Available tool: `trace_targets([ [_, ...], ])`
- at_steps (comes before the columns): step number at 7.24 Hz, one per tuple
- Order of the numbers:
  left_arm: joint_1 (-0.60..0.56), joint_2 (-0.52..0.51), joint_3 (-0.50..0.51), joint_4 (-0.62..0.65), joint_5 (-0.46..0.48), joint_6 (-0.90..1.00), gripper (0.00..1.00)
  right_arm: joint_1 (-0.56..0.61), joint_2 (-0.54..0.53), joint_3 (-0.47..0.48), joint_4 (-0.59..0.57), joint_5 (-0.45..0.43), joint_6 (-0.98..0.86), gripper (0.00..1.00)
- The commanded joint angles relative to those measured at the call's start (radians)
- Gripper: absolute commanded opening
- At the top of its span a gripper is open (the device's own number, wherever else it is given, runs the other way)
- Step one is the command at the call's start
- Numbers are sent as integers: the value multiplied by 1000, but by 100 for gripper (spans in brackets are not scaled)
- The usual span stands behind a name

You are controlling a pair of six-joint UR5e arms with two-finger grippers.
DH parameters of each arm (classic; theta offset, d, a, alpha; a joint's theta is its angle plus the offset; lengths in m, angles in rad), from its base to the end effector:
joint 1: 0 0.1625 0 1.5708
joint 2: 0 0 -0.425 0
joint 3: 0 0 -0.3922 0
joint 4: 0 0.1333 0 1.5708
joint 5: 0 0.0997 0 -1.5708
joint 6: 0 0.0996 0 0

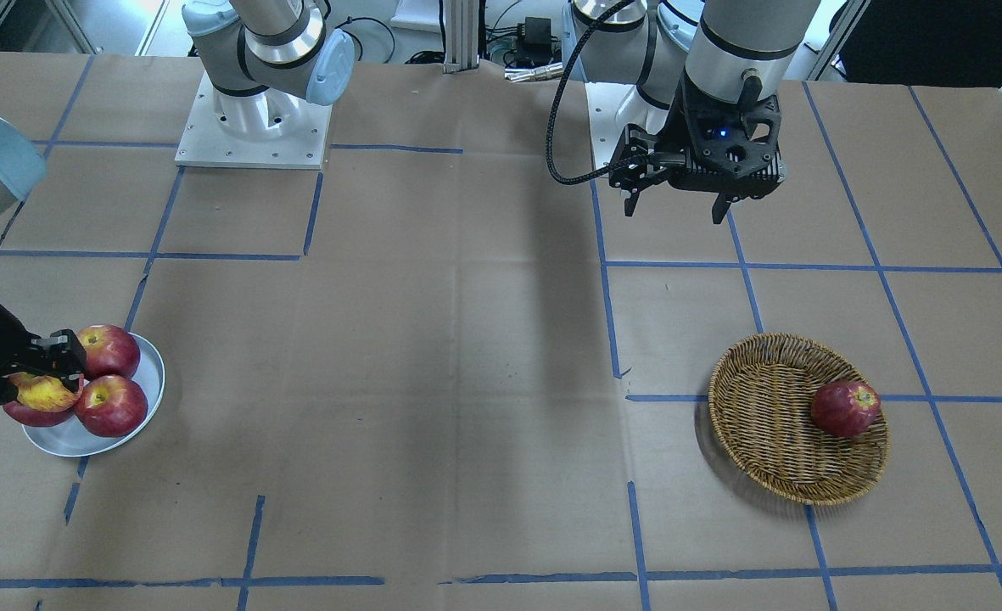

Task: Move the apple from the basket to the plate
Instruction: 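Carry the apple with the right gripper over the white plate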

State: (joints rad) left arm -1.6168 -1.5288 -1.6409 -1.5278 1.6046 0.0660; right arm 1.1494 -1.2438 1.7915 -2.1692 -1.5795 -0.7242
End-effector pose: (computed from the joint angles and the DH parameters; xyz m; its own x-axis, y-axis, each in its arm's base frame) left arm -0.1517 -0.4689 0.4781 -0.9932 0.1112 -0.0347 0.1117 0.9937 -0.0126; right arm -0.1147 -0.5797 0.2663 -0.9540 -0.2971 0.0401 -0.2984 0.9539 -0.0322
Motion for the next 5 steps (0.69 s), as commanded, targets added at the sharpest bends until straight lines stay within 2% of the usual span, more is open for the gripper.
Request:
trace_targets([
  [1,0,-1,0,0,0,0,99,0,-3,6,5,-2,-1,63],
  [5,0,-1,0,0,0,0,99,-2,-12,25,32,-14,-20,63],
])
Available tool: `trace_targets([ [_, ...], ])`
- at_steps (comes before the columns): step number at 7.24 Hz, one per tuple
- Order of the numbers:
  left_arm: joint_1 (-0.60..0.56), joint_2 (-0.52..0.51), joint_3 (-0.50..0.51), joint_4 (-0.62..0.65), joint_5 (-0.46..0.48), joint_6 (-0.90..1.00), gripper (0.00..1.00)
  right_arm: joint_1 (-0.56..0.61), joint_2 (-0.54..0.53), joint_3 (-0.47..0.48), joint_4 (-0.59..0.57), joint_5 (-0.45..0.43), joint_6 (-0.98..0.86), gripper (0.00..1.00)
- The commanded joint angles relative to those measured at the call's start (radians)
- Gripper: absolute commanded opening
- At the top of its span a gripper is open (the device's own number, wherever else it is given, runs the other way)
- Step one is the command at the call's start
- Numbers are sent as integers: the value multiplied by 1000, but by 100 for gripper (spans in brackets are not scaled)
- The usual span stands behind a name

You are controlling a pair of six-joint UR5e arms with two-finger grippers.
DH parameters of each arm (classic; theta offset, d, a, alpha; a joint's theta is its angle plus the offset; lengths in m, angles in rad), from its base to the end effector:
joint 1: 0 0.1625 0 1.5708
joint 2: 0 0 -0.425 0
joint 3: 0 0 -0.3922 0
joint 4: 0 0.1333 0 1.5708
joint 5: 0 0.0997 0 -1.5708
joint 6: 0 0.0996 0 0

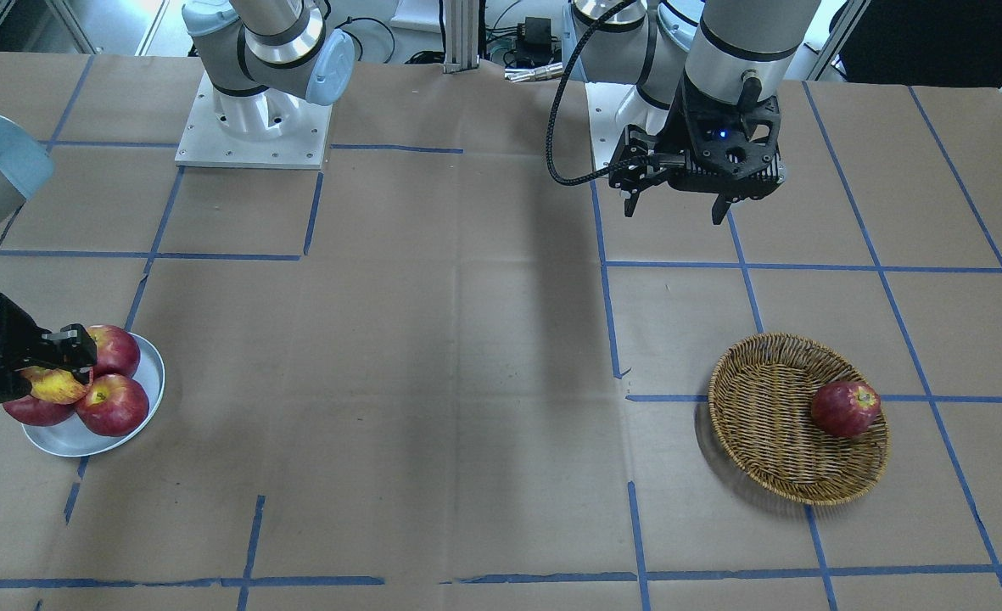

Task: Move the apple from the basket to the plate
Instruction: 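Carry the apple with the right gripper over the white plate, then lower the apple onto the plate and open the right gripper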

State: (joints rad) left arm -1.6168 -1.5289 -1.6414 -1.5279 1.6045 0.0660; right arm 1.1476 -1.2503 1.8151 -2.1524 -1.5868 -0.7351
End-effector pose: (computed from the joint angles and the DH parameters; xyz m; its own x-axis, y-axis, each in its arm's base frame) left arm -0.1517 -0.4689 0.4778 -0.9932 0.1113 -0.0346 0.1117 0.9937 -0.0119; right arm -0.1126 -0.5706 0.2580 -0.9515 -0.3066 0.0231 -0.3068 0.9518 -0.0017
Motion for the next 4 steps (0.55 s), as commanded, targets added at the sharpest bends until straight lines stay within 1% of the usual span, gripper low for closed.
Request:
trace_targets([
  [1,0,1,0,0,0,0,99,0,-17,3,19,-10,-10,63],
  [3,0,0,0,0,0,0,99,0,-21,3,34,-22,-12,64],
  [4,0,0,0,-2,0,0,99,0,-21,3,36,-22,-12,84],
])
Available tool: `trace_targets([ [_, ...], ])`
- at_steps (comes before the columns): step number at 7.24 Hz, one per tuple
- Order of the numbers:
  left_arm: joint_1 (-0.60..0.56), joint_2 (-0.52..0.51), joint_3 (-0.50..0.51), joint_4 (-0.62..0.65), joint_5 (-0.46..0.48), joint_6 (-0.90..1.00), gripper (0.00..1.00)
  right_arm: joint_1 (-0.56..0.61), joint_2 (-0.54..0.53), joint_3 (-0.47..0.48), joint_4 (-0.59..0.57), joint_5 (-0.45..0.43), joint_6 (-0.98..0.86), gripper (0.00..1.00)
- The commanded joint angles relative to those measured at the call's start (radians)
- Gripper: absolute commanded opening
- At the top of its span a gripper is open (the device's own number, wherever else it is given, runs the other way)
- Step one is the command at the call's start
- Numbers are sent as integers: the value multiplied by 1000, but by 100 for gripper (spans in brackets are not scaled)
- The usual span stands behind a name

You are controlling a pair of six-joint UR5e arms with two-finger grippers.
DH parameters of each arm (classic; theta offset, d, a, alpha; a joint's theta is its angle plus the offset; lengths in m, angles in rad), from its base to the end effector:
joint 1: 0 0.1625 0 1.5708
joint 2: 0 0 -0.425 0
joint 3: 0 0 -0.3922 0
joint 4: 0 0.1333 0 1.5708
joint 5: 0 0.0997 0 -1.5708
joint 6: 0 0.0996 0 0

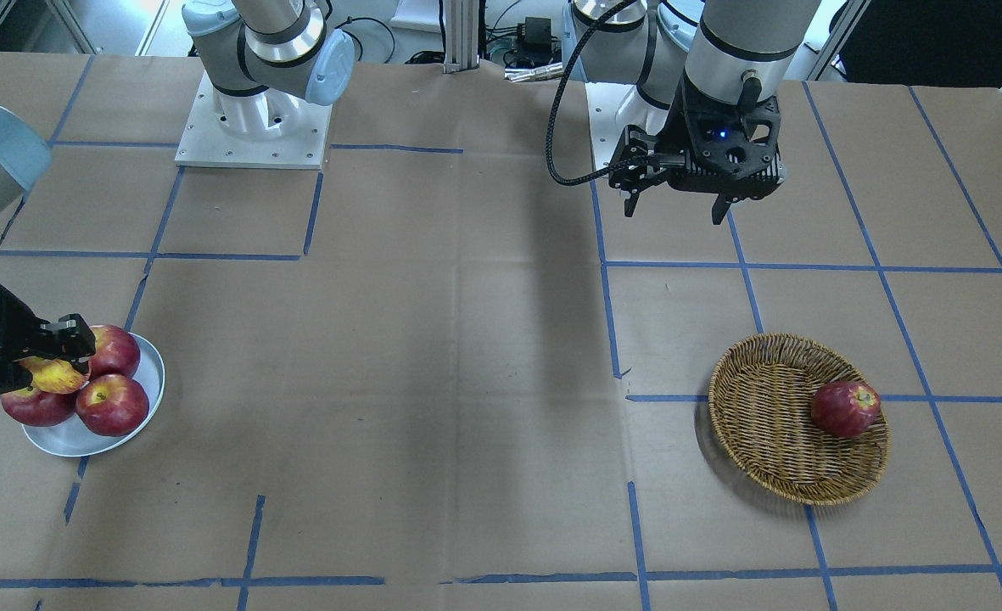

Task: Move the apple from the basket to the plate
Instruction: 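Lower the apple onto the plate and open the right gripper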

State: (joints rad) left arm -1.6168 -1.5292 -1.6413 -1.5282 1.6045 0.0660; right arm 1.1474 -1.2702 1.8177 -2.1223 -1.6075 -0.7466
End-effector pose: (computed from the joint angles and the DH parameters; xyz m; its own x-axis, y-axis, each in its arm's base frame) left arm -0.1517 -0.4689 0.4776 -0.9932 0.1113 -0.0345 0.1117 0.9937 -0.0114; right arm -0.1122 -0.5646 0.2651 -0.9477 -0.3177 0.0297 -0.3171 0.9481 0.0220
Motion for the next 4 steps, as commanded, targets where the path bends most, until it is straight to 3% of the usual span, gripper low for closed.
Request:
trace_targets([
  [1,0,0,0,-1,0,0,99,2,-3,-3,5,-8,0,100],
  [4,0,1,0,-1,0,0,99,9,-72,-46,22,-26,3,100],
])
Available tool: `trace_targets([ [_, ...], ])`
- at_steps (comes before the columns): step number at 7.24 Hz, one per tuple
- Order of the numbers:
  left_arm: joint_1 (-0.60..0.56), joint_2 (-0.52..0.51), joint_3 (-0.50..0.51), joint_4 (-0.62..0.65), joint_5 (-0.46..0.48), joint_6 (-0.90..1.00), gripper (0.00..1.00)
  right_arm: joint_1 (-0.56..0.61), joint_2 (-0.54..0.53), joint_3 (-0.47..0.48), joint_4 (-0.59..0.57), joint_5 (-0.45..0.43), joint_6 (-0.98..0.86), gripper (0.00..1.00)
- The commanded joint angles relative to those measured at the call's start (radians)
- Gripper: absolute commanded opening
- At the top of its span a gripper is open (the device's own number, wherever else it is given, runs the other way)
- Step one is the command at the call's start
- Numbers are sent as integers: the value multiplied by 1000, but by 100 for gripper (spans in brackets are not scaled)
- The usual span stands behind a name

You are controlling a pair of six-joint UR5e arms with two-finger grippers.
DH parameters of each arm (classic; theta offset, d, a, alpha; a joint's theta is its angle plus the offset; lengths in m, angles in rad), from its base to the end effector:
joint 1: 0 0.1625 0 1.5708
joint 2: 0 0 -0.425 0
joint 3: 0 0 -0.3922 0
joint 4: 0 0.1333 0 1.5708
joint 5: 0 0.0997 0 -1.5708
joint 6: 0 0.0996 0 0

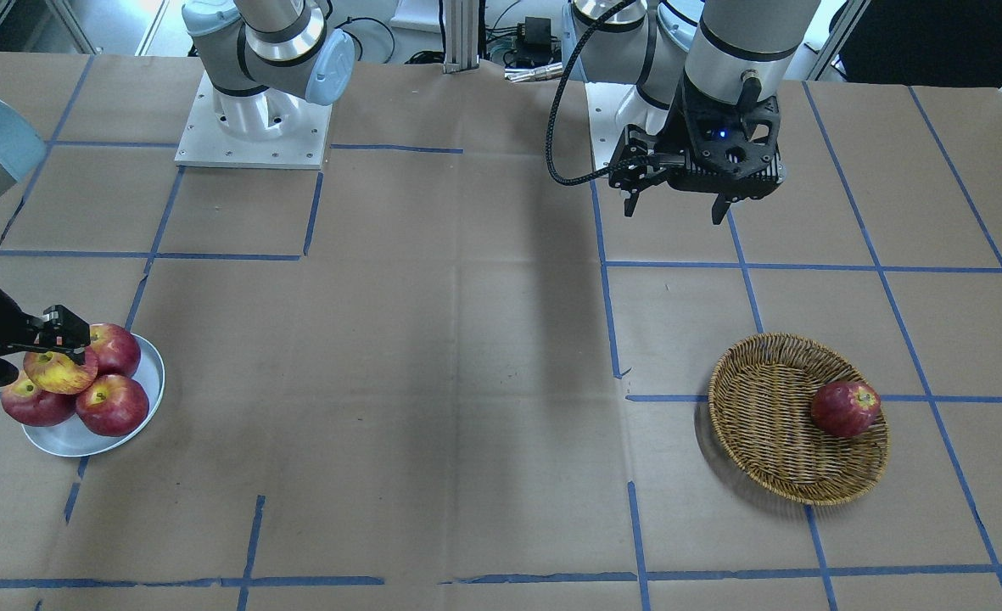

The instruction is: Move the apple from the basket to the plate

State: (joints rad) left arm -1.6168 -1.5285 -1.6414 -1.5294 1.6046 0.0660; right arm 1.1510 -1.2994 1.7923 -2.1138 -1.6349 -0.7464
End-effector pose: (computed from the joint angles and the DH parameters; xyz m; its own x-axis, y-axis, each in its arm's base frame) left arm -0.1516 -0.4686 0.4778 -0.9932 0.1113 -0.0346 0.1117 0.9937 -0.0108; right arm -0.1140 -0.5668 0.2921 -0.9445 -0.3185 0.0810 -0.3190 0.9477 0.0067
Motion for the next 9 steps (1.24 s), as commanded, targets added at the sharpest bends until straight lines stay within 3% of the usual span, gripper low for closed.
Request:
trace_targets([
  [1,0,1,0,0,0,0,99,16,-79,-71,94,9,15,100],
  [3,0,-1,0,0,0,0,99,100,-101,-209,300,9,141,100],
  [5,0,-1,0,0,0,0,99,288,-161,-290,501,9,450,100],
  [7,0,-1,0,0,0,0,99,421,-202,-283,563,13,640,100],
  [9,0,-1,0,0,0,0,99,411,-196,-277,590,50,630,100],
])
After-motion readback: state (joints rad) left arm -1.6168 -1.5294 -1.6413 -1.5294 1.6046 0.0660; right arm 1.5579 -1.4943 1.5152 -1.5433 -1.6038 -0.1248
